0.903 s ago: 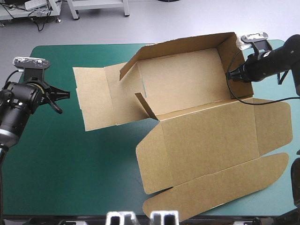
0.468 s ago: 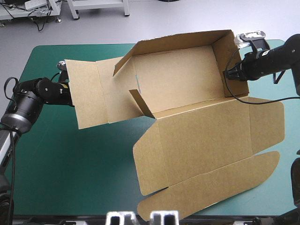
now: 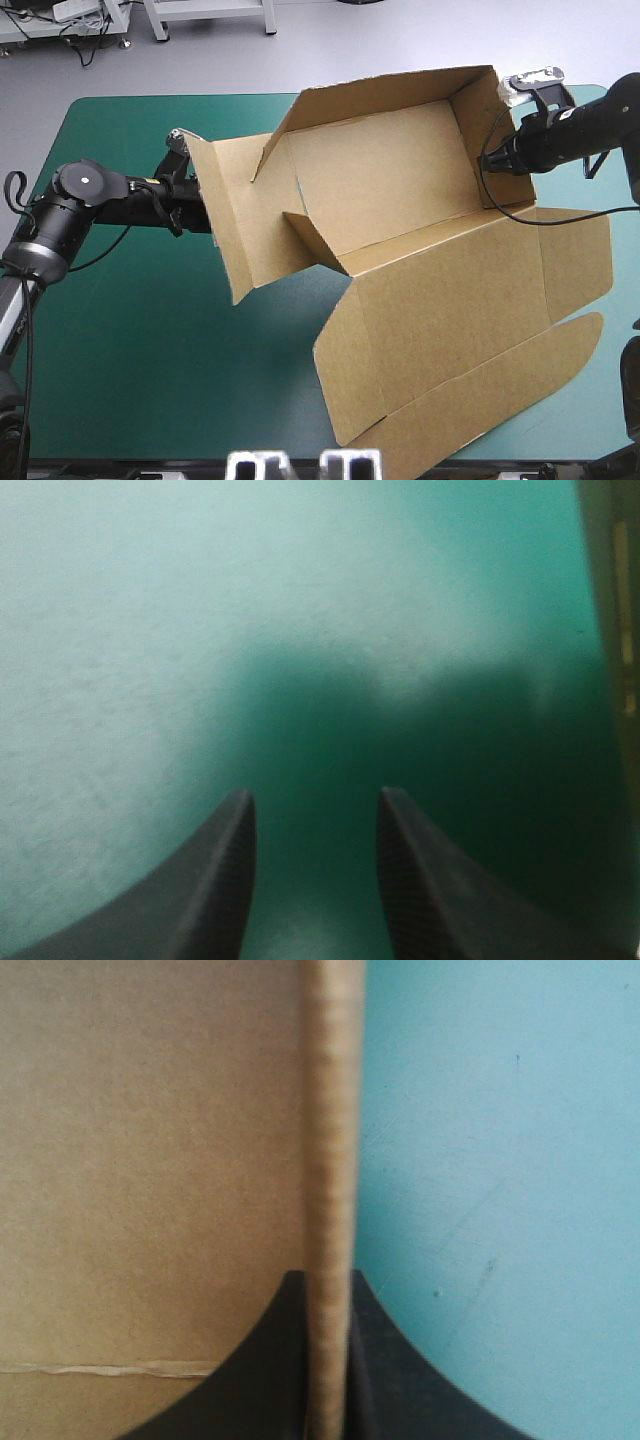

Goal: Fold the box

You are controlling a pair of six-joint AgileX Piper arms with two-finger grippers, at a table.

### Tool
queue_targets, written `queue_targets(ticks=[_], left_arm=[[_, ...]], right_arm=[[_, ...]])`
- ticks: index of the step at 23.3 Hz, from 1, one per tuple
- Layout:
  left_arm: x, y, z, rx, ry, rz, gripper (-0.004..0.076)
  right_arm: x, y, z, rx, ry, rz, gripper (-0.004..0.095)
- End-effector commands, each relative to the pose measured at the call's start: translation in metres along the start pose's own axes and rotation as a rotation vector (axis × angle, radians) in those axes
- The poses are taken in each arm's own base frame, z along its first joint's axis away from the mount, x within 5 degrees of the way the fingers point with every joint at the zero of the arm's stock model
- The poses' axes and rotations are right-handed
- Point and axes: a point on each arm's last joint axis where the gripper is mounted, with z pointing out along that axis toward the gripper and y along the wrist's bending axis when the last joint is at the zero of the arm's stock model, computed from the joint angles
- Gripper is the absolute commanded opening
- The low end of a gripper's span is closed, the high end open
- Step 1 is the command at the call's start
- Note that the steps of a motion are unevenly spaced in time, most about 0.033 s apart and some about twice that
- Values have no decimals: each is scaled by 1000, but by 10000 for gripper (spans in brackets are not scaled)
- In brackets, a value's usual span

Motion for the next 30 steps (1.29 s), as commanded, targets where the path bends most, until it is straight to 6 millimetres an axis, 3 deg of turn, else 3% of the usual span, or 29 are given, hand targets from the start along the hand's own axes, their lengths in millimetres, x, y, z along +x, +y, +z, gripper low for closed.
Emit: queue_targets(ticks=[1, 11, 13, 18, 23, 30], left_arm=[[-19, -29, -17, 177, -151, 25, 295], [-26, -51, -28, 397, -196, 68, 318], [-27, -53, -30, 397, -201, 74, 354], [-33, -64, -43, 398, -242, 109, 358], [-39, -69, -47, 456, -317, 70, 358], [-38, -66, -45, 428, -288, 34, 358]], right_arm=[[-8, 6, -17, 3, -87, 17, -19], [-13, 6, -13, 25, -122, 18, -19], [-12, 3, -12, 46, -106, 30, -19], [-13, -1, -8, 61, -112, 41, -19], [-19, 10, -7, -1, -149, 48, -18], [-26, 28, -1, -23, -182, 5, -19]])
